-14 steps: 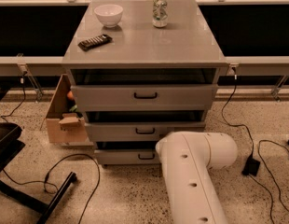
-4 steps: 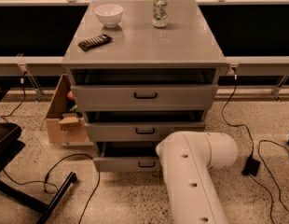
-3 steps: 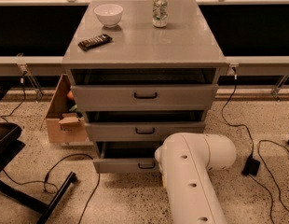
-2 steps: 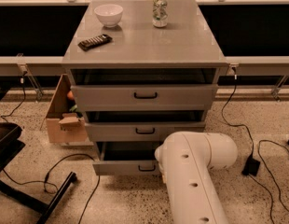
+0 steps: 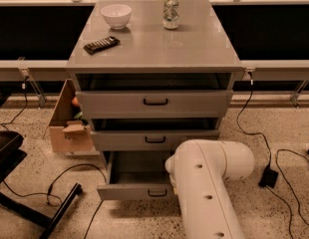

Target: Open bottom drawer

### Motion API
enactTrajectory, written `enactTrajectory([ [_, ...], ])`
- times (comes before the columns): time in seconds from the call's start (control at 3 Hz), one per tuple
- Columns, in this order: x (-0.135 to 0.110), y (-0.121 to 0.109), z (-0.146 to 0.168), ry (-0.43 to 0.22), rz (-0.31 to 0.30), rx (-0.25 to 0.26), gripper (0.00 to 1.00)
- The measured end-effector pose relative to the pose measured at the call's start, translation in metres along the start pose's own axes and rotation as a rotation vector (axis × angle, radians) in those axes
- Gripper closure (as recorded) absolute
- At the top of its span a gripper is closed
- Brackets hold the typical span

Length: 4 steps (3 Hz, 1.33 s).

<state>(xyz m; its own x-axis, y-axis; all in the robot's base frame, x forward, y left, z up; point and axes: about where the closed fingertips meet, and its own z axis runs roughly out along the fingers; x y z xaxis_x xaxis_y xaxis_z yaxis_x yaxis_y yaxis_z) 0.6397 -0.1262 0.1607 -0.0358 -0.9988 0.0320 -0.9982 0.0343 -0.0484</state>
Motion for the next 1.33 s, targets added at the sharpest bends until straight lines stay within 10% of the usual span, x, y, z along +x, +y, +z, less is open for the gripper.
enactTrajectory([
  [1.33, 0.013, 0.012, -0.011, 0.029, 0.021, 0.029, 1.00],
])
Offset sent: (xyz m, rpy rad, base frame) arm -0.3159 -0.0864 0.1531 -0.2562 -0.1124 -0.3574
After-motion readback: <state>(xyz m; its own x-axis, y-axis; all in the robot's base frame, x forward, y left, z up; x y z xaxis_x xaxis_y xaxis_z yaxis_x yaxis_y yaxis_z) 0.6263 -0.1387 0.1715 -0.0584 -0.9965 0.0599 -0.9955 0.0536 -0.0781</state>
